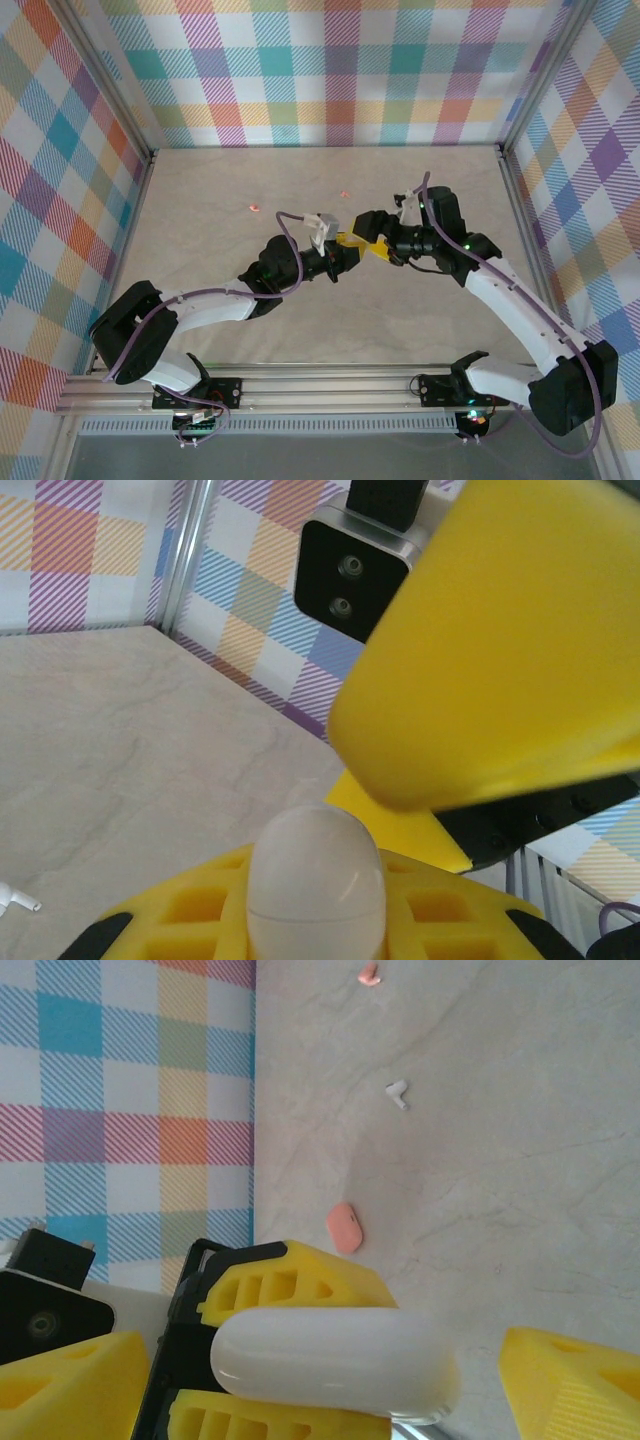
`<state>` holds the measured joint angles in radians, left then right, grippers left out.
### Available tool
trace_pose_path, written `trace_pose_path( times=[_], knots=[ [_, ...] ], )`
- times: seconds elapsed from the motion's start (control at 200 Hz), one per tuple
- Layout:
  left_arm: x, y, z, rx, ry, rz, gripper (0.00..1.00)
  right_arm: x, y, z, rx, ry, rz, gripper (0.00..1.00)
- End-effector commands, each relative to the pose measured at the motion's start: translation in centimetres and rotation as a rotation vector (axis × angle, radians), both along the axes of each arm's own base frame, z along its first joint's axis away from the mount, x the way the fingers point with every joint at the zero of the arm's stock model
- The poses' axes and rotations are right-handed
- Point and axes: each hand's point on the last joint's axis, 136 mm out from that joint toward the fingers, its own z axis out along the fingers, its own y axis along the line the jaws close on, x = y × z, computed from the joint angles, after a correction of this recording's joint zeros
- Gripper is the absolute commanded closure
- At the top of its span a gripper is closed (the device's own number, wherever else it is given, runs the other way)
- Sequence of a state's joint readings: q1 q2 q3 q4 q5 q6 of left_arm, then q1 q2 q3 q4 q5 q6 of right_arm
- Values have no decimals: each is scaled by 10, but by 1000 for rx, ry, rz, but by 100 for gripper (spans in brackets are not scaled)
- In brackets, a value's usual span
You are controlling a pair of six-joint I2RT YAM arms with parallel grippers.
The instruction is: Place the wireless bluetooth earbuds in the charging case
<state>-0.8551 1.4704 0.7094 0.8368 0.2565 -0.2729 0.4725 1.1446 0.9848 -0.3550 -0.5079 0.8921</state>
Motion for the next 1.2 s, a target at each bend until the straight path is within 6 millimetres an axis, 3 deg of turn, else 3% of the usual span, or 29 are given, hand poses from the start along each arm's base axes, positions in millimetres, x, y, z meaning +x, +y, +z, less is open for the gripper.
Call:
trace_pose_path(
  times=[0.0,0.085,0.16,0.275,0.45,0.58,0.765,0.92,1.195],
  knots=[
    [-4,-2,17,-38,-27,-31,93,-4,12,0,14,-16,61,12],
    [-6,-4,21,-42,-30,-44,93,-4,13,-5,3,5,64,12],
    [-10,-3,25,-36,-47,-64,94,-5,15,3,14,-18,91,12],
    [-17,9,46,-67,-68,-118,95,-10,12,36,34,-180,148,19],
    [-22,46,91,-138,-80,-116,95,-21,-8,83,91,-435,148,38],
    [-9,65,103,-164,19,-36,97,-35,-7,108,211,-599,196,46],
    [-9,69,133,-365,114,-85,97,-32,0,113,342,-716,214,48],
    [-4,62,142,-451,195,-140,96,-31,8,120,361,-744,266,47],
    [0,53,148,-505,245,-191,96,-29,22,113,350,-702,334,48]
  ],
)
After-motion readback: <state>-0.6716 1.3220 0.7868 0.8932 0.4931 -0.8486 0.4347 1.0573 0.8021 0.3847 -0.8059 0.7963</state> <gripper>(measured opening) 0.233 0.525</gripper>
